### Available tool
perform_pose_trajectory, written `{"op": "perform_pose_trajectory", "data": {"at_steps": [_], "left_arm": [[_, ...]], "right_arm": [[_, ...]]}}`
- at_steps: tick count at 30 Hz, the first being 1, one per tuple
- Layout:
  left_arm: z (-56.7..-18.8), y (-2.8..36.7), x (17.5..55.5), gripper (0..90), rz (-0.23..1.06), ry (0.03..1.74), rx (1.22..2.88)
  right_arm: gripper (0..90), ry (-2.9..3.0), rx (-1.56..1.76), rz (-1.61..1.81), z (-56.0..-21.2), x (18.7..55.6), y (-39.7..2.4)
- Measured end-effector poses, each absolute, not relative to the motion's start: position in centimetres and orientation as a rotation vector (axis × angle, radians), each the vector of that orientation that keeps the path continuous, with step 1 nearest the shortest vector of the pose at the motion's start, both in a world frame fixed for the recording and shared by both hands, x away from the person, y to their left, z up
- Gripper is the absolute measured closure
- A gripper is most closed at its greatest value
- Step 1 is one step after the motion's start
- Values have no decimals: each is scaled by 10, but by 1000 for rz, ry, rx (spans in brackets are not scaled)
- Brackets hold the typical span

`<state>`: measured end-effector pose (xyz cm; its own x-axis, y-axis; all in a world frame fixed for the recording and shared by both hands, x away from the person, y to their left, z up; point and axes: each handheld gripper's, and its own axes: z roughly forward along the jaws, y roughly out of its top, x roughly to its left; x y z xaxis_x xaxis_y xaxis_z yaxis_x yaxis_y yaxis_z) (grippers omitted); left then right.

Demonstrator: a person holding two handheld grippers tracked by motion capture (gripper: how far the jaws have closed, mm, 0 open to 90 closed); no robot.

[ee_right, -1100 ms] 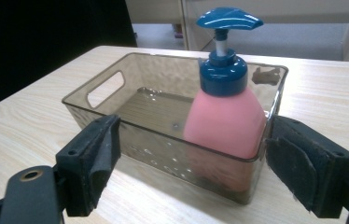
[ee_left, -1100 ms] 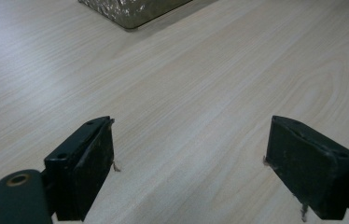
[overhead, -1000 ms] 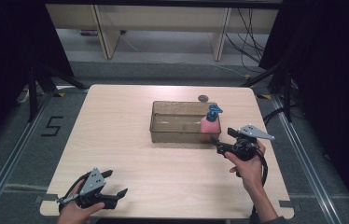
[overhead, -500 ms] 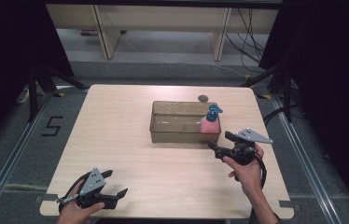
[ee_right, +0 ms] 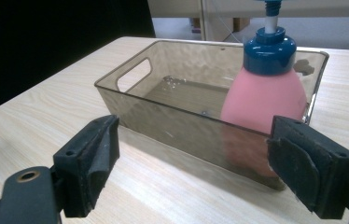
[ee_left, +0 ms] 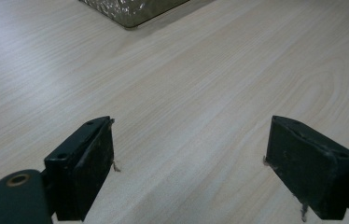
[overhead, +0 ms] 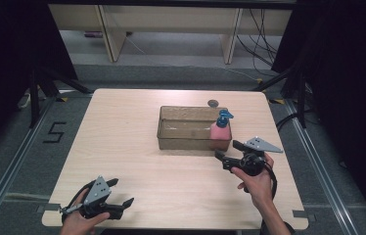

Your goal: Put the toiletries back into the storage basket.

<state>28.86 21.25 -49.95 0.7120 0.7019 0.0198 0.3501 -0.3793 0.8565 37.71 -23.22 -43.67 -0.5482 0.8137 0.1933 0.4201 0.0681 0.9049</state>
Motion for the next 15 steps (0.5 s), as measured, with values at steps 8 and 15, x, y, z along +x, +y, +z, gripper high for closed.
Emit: {"op": "perform_pose_trajectory", "data": {"at_steps": [8,15], "left_arm": [[-500,213,289,148,479,802,1989],[-499,213,289,148,481,803,1992]], "right_arm": [[175,2006,1213,1484,-440,373,-227],[171,2040,1205,1493,-445,367,-218]]}}
